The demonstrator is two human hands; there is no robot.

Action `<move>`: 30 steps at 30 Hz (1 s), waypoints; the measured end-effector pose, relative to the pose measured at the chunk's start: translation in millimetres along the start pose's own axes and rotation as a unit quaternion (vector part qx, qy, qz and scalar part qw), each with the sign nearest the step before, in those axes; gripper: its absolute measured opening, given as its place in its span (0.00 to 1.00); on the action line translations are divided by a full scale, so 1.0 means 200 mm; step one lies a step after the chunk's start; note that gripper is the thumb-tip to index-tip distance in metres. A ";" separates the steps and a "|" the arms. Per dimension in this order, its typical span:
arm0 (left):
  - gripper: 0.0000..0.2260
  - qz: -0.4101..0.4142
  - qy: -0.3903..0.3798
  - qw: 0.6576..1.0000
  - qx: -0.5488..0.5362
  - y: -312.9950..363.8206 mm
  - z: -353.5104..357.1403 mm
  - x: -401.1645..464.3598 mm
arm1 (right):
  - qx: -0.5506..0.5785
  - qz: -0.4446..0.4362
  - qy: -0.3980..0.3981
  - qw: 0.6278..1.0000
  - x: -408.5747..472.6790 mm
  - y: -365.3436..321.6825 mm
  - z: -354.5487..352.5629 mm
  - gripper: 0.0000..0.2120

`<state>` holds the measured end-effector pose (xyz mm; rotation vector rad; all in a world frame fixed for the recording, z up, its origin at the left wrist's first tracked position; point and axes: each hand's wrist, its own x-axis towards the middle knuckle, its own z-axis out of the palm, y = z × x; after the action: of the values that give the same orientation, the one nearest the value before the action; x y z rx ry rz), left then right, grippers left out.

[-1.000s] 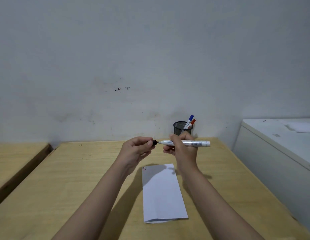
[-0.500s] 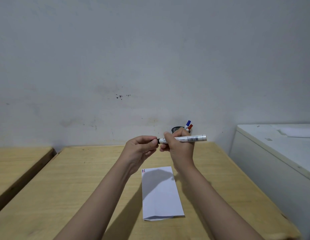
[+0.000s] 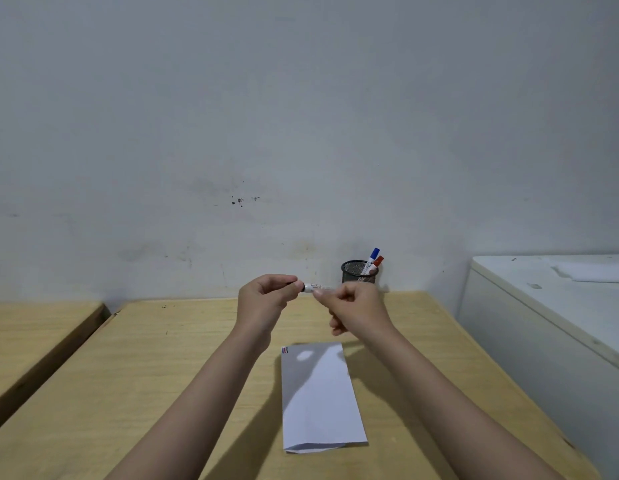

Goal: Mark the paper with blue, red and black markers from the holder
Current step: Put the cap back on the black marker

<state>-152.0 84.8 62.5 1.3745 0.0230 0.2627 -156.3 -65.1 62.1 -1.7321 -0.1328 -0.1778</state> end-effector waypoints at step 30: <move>0.18 0.114 -0.036 0.904 0.411 -0.54 0.62 0.76 | -0.183 -0.155 0.228 0.944 0.93 0.39 -0.41 0.17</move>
<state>34.3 -23.1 2.7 2.2378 -0.1020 0.4242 37.4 -160.9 36.1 -1.9819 -0.0306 -0.8755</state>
